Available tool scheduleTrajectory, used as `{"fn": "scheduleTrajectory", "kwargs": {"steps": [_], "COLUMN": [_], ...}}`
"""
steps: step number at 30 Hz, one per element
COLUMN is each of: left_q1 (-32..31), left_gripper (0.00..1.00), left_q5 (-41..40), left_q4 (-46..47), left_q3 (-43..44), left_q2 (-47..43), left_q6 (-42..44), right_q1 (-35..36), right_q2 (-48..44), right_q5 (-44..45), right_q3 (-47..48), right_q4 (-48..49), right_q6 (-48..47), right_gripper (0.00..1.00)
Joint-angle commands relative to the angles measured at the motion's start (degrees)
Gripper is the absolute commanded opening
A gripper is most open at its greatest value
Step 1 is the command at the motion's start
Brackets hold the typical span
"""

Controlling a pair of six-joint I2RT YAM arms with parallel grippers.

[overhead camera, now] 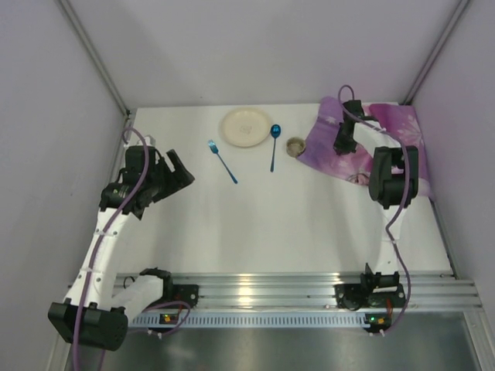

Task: Set the dinner table for one person

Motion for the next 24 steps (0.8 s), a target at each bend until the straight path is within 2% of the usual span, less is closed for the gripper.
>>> {"fn": "scheduleTrajectory", "kwargs": {"steps": [1, 5, 8, 15, 19, 22, 24], "left_q1": [0.08, 0.08, 0.08, -0.01, -0.01, 0.08, -0.01], "left_gripper": [0.83, 0.83, 0.83, 0.82, 0.82, 0.82, 0.82], "left_q5": [0.83, 2.67, 4.78, 8.47, 9.18, 9.62, 9.71], "left_q4": [1.57, 2.71, 4.20, 6.75, 7.45, 7.37, 7.19], "left_q3": [-1.26, -3.02, -4.34, -7.15, -9.08, -9.61, -9.88], "left_q2": [-1.42, -2.47, -3.09, -4.32, -5.99, -7.22, -8.01], "left_q6": [0.82, 0.64, 0.38, -0.06, -0.06, 0.11, 0.29], "right_q1": [-0.78, -2.80, -3.24, -1.40, 6.32, 18.94, 24.59], "right_q2": [-0.79, -8.43, -19.91, -42.61, -52.99, -58.62, -60.21], "right_q5": [-1.96, -0.64, -0.02, -4.32, -5.21, -5.64, -6.00], "right_q3": [-6.33, -14.41, -23.72, -50.15, -58.89, -62.32, -62.33], "right_q4": [-1.90, -0.76, -0.31, -0.48, -3.29, -5.23, -5.50], "right_q6": [1.03, 1.38, 3.22, 10.34, 16.56, 24.02, 27.38], "right_gripper": [0.00, 0.00, 0.00, 0.00, 0.00, 0.00, 0.00]}}
